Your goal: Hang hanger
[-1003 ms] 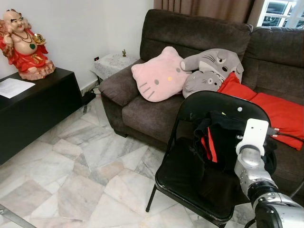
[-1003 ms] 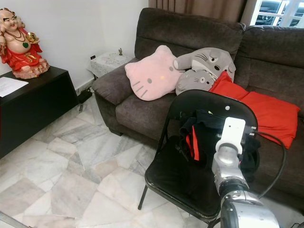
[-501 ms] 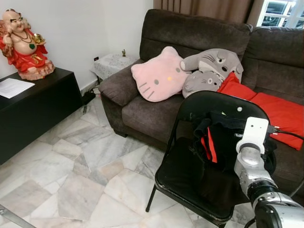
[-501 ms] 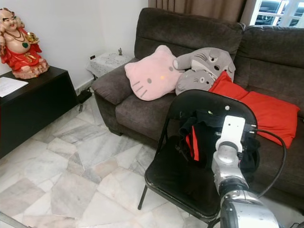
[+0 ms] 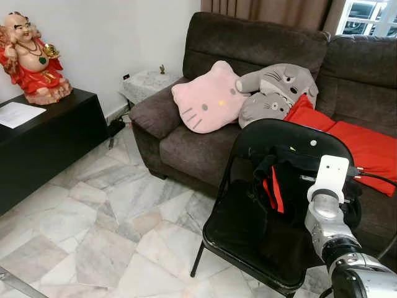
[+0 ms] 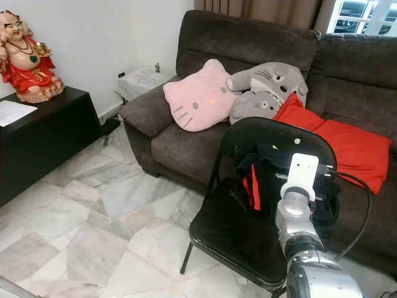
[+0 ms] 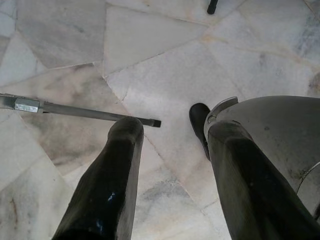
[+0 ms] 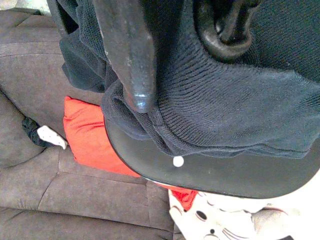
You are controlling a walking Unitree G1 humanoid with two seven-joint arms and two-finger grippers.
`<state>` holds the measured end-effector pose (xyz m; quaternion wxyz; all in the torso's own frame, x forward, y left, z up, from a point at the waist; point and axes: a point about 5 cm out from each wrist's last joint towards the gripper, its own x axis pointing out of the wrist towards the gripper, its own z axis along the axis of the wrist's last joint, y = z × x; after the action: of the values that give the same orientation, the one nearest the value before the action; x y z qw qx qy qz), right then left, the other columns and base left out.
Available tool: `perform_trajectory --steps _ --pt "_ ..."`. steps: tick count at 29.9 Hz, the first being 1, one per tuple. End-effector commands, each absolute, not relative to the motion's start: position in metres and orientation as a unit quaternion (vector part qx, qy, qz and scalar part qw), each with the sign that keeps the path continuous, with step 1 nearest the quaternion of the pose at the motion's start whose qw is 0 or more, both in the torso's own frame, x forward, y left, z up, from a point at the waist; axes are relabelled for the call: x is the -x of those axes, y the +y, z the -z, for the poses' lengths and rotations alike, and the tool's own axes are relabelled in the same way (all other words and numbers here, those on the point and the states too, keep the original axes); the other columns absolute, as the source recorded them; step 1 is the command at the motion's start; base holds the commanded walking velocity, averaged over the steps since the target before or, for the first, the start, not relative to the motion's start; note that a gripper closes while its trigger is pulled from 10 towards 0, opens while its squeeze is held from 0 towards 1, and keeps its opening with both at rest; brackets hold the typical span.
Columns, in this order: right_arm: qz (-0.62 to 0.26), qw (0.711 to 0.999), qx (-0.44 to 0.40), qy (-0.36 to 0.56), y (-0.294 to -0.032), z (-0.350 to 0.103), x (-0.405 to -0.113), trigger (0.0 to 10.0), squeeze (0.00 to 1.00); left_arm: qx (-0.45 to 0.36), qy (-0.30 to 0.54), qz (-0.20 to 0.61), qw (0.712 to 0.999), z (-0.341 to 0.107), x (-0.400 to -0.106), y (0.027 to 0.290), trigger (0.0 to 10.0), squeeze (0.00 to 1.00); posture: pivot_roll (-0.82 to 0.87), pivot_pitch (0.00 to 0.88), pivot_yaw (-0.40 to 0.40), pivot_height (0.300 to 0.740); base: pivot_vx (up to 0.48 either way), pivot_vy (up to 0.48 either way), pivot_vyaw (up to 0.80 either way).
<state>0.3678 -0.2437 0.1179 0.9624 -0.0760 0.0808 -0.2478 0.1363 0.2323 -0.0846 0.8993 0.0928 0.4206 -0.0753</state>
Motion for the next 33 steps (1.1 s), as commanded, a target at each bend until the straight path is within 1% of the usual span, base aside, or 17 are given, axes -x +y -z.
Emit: perform_trajectory --steps 1,22,33 --pt "0.248 0.963 0.074 0.074 -0.243 -0.119 -0.368 0.0 0.00 -0.092 0.433 0.073 0.894 0.087 -0.132 0.233 10.0 0.00 0.08 0.000 0.026 0.740 0.000 0.000 0.00" --pt "0.256 0.962 0.066 0.072 -0.245 -0.116 -0.365 0.0 0.00 -0.090 0.439 0.070 0.891 0.089 -0.131 0.230 10.0 0.00 0.08 0.000 0.016 0.740 0.000 0.000 0.00" --pt "0.299 0.954 0.033 -0.008 -0.254 -0.148 -0.372 0.0 0.00 -0.088 0.440 0.067 0.891 0.089 -0.131 0.228 10.0 0.00 0.07 0.000 0.010 0.740 0.000 0.000 0.00"
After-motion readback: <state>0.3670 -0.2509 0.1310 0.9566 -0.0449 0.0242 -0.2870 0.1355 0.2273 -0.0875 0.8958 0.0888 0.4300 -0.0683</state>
